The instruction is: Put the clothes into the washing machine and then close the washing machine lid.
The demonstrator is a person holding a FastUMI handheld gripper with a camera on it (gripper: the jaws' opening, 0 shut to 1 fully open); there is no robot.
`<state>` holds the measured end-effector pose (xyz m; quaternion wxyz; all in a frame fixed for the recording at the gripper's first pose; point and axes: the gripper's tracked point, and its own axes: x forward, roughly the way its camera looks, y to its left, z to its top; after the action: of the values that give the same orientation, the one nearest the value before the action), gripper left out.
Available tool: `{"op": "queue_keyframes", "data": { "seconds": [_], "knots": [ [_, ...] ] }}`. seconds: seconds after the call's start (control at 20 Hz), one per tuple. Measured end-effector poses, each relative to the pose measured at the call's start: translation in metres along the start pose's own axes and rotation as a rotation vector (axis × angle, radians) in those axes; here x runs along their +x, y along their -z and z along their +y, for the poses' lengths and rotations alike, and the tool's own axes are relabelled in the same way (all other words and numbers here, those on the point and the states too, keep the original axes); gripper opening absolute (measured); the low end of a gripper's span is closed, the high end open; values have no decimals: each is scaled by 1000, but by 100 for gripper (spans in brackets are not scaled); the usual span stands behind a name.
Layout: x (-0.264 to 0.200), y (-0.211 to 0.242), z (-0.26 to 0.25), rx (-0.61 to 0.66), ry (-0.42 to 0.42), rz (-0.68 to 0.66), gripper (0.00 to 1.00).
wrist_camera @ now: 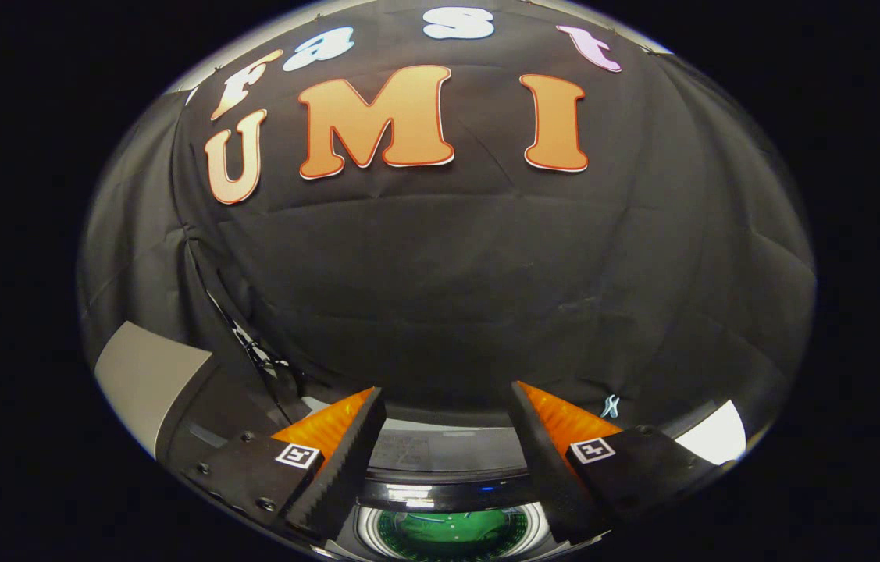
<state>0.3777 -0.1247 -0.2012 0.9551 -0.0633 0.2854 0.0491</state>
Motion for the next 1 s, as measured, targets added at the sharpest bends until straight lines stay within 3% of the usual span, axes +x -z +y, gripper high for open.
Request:
{"op": "queue_keyframes", "data": {
  "seconds": [0.55, 0.75, 1.0],
  "knots": [
    [-67, 93, 3, 88, -7, 114, 100],
    [-77, 91, 2, 83, 3, 100, 99],
    [-97, 56, 14, 101, -36, 14, 99]
  ]
}}
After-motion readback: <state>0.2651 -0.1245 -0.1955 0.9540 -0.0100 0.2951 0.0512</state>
